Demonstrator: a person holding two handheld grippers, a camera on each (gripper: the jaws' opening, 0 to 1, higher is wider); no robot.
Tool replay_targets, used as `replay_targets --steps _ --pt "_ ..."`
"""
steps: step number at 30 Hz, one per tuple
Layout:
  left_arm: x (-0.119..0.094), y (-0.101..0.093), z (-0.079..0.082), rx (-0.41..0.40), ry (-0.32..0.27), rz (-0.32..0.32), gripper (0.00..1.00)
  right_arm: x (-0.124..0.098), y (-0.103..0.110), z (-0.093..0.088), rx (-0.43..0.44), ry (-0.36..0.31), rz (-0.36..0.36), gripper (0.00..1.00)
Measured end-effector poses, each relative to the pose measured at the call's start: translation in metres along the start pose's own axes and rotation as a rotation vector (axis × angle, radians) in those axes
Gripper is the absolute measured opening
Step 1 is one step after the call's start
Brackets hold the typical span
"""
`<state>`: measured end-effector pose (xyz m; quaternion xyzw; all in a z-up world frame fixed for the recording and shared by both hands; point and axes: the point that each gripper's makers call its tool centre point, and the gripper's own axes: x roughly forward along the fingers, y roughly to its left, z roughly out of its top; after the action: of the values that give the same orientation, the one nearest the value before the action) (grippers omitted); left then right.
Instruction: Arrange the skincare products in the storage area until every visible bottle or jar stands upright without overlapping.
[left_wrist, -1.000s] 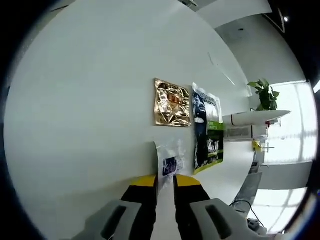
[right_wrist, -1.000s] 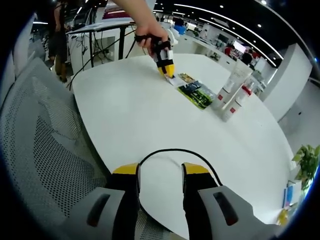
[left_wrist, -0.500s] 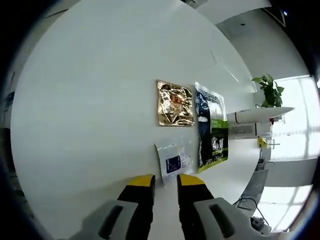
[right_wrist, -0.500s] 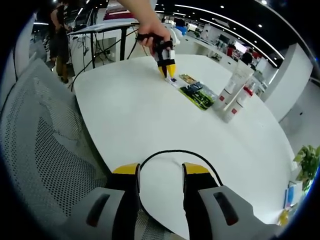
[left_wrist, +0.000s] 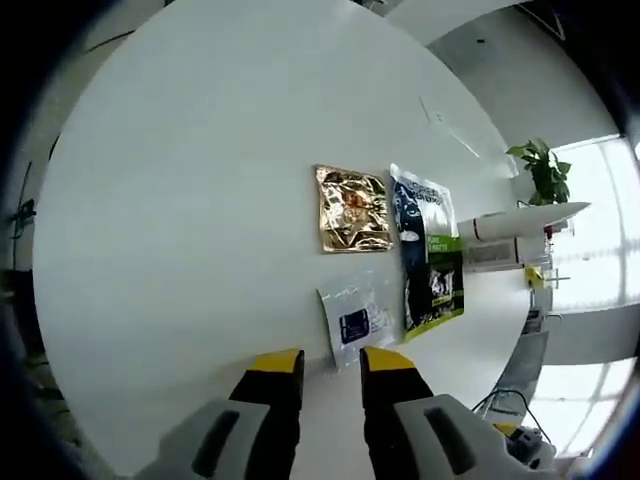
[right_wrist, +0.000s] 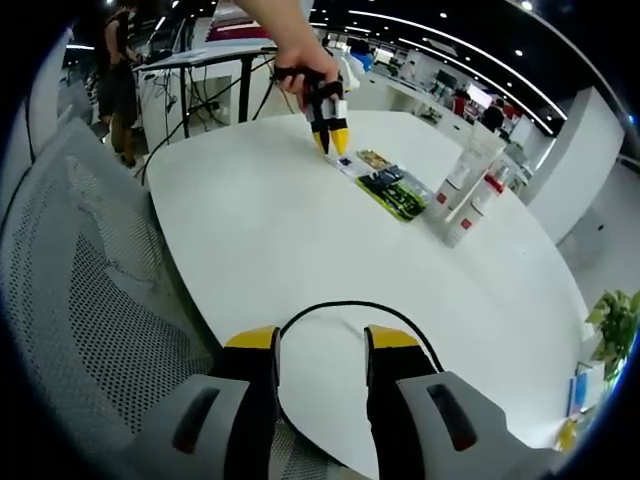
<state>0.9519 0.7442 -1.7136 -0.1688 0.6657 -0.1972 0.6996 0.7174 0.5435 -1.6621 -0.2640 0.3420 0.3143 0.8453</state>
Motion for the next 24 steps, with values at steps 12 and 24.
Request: replay_targets --steps 12,24 --pt "-0.012 0.006 0.018 0.345 -0.046 0.158 0.32 -0.001 0.0 0.002 -0.001 -0.011 -0.001 0.32" --pt "0.004 -0.032 0.021 0.955 -0.06 0.217 0.11 -0.001 0.0 0.002 -0.003 -0.008 -0.002 0.31"
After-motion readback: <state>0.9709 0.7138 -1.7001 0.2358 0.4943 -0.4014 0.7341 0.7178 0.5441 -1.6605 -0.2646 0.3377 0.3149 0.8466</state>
